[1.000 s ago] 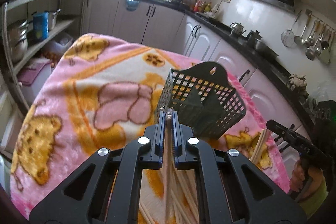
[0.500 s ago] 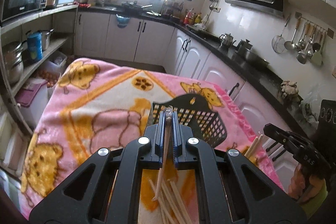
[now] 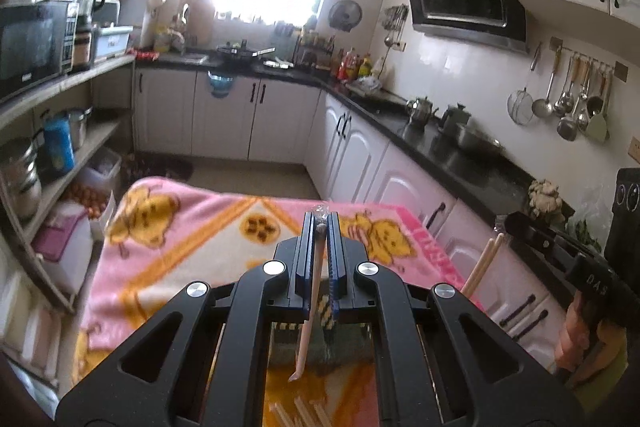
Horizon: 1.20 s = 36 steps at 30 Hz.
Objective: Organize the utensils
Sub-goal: 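Lift the chopstick with the left gripper and carry it over the basket, then lower the chopstick into the basket and open the left gripper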
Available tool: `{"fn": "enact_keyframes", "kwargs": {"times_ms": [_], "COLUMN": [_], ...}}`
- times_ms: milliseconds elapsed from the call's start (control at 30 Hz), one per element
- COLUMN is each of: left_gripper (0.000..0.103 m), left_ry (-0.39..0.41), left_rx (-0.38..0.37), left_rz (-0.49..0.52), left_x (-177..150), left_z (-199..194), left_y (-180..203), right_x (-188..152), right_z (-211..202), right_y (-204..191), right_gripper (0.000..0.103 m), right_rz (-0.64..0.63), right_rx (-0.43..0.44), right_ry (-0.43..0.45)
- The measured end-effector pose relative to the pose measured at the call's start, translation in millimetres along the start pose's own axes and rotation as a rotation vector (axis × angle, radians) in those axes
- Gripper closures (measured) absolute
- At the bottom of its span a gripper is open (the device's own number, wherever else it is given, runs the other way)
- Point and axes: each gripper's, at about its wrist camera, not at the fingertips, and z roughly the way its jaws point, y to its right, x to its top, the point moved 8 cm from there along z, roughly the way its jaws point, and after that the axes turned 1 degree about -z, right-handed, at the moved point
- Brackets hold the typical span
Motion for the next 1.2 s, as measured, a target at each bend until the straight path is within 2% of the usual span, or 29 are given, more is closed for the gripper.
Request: {"fn": "enact_keyframes", "kwargs": {"times_ms": [133,267,600,933,1200], "left_gripper": [0.101,0.101,0.101,0.101,0.101], "left_ry": [0.026,0.046,0.022,0.016,-0.014], "left_rx": [0.002,0.016,0.025,0.043,0.046], "left_rz": [0.013,0.036,0.042,0.061,0.039], "left_x": [18,24,-5,-22,-40], "left_z": [8,19,57,73,82], "left_y": [5,9,8,4,-4], "right_x": [25,32,20,35,14], "right_z": [7,18,40,36,60], "right_y": [8,15,33,33,34], "right_gripper": [0.101,0.101,0.101,0.101,0.101], "right_rz": [-0.002,0.002,0.039,0.024,0.051], "right_rx": [-0.007,-0.012,-0.014,-0.009,0.005], "right_ry": [0.031,0.029,0.016,0.066,0.021]}}
